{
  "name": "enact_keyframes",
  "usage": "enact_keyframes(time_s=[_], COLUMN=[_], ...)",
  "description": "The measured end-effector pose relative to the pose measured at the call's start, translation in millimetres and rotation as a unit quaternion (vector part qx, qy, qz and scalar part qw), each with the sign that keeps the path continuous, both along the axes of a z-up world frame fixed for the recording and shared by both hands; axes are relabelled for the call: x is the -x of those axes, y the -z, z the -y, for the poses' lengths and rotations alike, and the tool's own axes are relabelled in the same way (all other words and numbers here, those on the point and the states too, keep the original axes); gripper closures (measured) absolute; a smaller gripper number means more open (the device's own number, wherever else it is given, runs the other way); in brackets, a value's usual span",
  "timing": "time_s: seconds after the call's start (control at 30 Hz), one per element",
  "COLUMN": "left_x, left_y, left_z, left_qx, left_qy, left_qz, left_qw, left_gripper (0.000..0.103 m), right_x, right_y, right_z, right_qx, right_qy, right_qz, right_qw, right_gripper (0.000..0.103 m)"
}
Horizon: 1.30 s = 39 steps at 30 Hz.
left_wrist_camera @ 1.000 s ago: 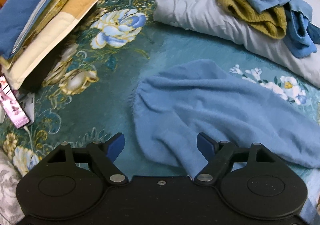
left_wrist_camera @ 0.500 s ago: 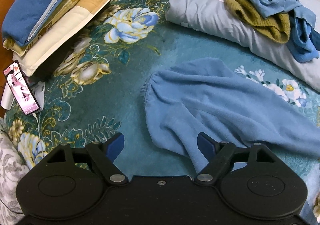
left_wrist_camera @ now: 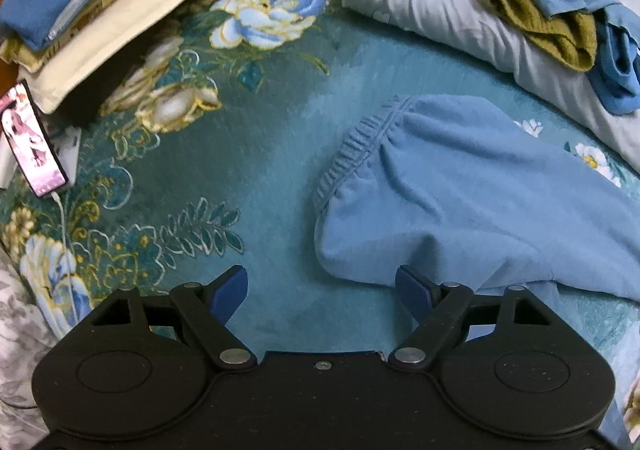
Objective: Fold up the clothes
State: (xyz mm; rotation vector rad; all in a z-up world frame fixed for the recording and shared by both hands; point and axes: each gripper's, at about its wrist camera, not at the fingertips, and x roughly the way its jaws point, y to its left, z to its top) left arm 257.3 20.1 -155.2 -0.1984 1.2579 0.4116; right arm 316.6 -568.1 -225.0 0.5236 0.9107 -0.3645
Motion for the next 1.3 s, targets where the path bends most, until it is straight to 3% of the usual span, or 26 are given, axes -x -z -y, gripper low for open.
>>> enact_keyframes(time_s=[0.1, 0.17, 0.27, 0.37, 0.57, 0.83, 0.9, 0.97, 1.0, 1.13, 1.3], left_x=[-1.2, -2.5, -3.9, -5.3, -16.6, -28.7, -28.5, -27.9, -27.4, -25.5, -21.6], left_y=[9.3, 18.1, 33.4, 49.5, 62.9, 70.4, 68.5, 66.0, 64.5, 56.8, 50.2], left_z=[-8.3, -14.8, -24.7, -36.2, -44.6, -51.5, -53.6, -56.2, -57.5, -63.5, -71.4], left_qx=[0.025, 0.046, 0.077, 0.113, 0.137, 0.156, 0.161, 0.165, 0.167, 0.177, 0.186], left_qy=[-0.013, -0.028, -0.056, -0.093, -0.105, -0.102, -0.101, -0.103, -0.103, -0.106, -0.111], left_qz=[0.002, 0.002, 0.001, 0.000, -0.001, 0.000, 0.002, 0.005, 0.007, 0.019, 0.029], left_qw=[0.9996, 0.9985, 0.9954, 0.9892, 0.9851, 0.9824, 0.9818, 0.9809, 0.9805, 0.9784, 0.9759], left_gripper=[0.023, 0.023, 0.023, 0.023, 0.023, 0.023, 0.023, 0.023, 0.023, 0.023, 0.023], right_x=[20.4, 42.0, 89.2, 151.4, 247.7, 252.8, 249.3, 247.7, 247.2, 239.3, 216.1], right_y=[-7.1, -15.4, -22.9, -11.1, 22.5, 39.5, 39.3, 37.8, 35.9, 18.4, -19.8], right_z=[0.2, -1.9, -10.1, -28.2, -64.6, -83.3, -86.0, -88.3, -88.9, -93.2, -73.3], right_qx=[-0.006, -0.004, -0.019, -0.056, -0.090, -0.089, -0.085, -0.082, -0.088, -0.073, 0.015], right_qy=[0.012, 0.017, 0.027, 0.024, 0.086, 0.113, 0.116, 0.117, 0.115, 0.099, 0.063], right_qz=[0.007, 0.009, -0.003, -0.044, -0.129, -0.136, -0.140, -0.143, -0.138, -0.117, -0.093], right_qw=[1.000, 1.000, 0.999, 0.997, 0.984, 0.980, 0.980, 0.979, 0.980, 0.985, 0.994], right_gripper=[0.086, 0.074, 0.071, 0.059, 0.055, 0.047, 0.061, 0.090, 0.098, 0.099, 0.100])
